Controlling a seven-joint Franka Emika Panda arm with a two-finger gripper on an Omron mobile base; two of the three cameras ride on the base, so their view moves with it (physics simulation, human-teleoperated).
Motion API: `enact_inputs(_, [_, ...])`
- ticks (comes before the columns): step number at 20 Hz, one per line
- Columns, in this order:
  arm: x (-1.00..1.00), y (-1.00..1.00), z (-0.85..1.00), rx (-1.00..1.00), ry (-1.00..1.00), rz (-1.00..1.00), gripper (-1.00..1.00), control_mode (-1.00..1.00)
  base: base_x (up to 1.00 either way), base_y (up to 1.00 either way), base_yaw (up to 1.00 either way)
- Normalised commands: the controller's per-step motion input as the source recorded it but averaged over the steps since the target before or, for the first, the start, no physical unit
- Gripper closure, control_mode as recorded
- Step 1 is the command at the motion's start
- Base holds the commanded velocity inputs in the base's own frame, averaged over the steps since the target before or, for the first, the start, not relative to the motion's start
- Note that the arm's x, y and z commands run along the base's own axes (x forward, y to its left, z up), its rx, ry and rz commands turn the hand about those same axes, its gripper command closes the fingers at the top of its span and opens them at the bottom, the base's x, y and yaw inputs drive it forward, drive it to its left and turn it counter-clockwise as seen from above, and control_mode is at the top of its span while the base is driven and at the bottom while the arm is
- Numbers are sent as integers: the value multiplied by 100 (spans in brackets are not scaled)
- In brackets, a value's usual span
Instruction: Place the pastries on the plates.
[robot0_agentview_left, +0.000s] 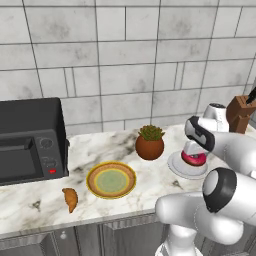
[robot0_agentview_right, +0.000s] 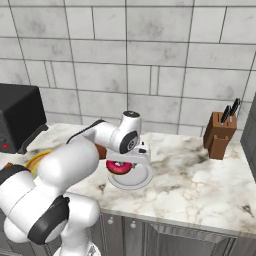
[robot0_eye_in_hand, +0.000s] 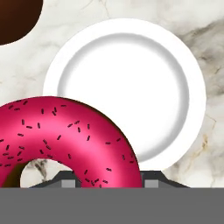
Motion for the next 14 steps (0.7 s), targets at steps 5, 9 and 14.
enact_inputs(5, [3, 0, -35, 0, -5, 0, 100, -100, 0, 0, 0])
enact_inputs(9, [4, 0, -33, 0, -4, 0, 100, -100, 0, 0, 0])
enact_inputs(14, [12, -2, -20, 0, -1, 0, 100, -100, 0, 0, 0])
